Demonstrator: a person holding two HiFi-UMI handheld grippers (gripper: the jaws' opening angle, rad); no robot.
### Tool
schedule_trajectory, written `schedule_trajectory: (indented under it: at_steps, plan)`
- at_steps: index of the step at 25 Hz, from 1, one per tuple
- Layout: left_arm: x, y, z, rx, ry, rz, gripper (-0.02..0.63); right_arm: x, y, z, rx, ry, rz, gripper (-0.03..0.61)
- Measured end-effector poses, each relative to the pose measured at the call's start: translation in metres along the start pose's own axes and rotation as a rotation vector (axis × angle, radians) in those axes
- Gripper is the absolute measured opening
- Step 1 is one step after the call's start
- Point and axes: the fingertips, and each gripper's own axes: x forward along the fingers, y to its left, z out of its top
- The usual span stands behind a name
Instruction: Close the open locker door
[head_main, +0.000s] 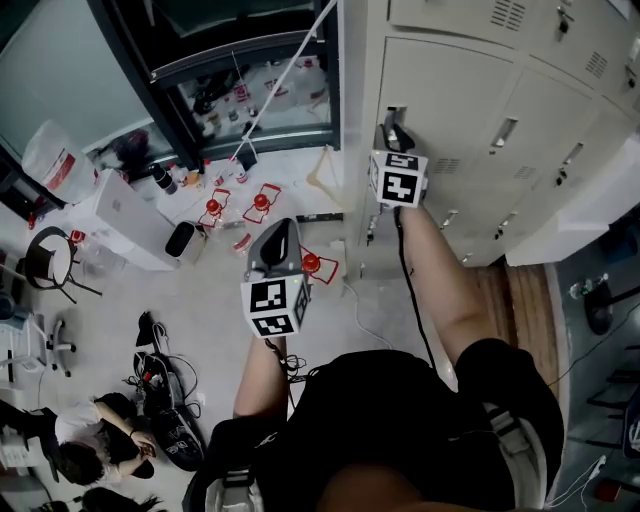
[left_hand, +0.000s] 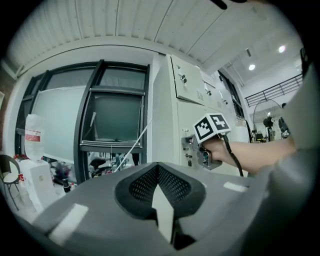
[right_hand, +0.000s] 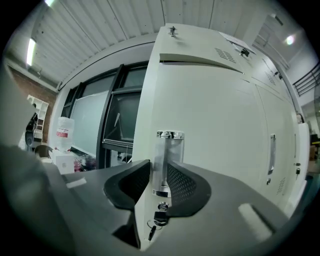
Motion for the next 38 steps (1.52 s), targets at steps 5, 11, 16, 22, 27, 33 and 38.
schedule_trajectory:
  at_steps: [5, 11, 16, 22, 27, 33, 38]
  plan:
    - [-0.004, 0.003, -0.003, 0.004, 0.01, 0.02, 0.0, 0.012, -0.001, 0.001, 0.026, 0.012, 0.012, 0.117]
    - [-0.003, -0.005, -0.003, 0.001, 0.018, 0.026, 0.0, 0.003, 0.0, 0.005, 0.003, -0.022, 0.038, 0.117]
    - [0.008, -0.031, 0.004, 0.007, 0.004, -0.001, 0.0, -0.043, -0.005, 0.031, 0.006, -0.137, 0.11, 0.117]
    - [0.018, -0.078, 0.018, 0.006, -0.025, -0.042, 0.0, -0.121, -0.028, 0.05, -0.016, -0.247, 0.193, 0.115]
    - [0.024, -0.124, 0.023, 0.004, -0.036, -0.077, 0.0, -0.18, -0.065, 0.038, -0.005, -0.275, 0.179, 0.055]
    - [0.025, -0.181, 0.024, 0.016, -0.037, -0.118, 0.0, -0.227, -0.105, 0.004, 0.04, -0.248, 0.166, 0.009]
    - [0.022, -0.217, 0.022, 0.022, -0.032, -0.136, 0.0, -0.241, -0.125, -0.022, 0.03, -0.197, 0.166, 0.009]
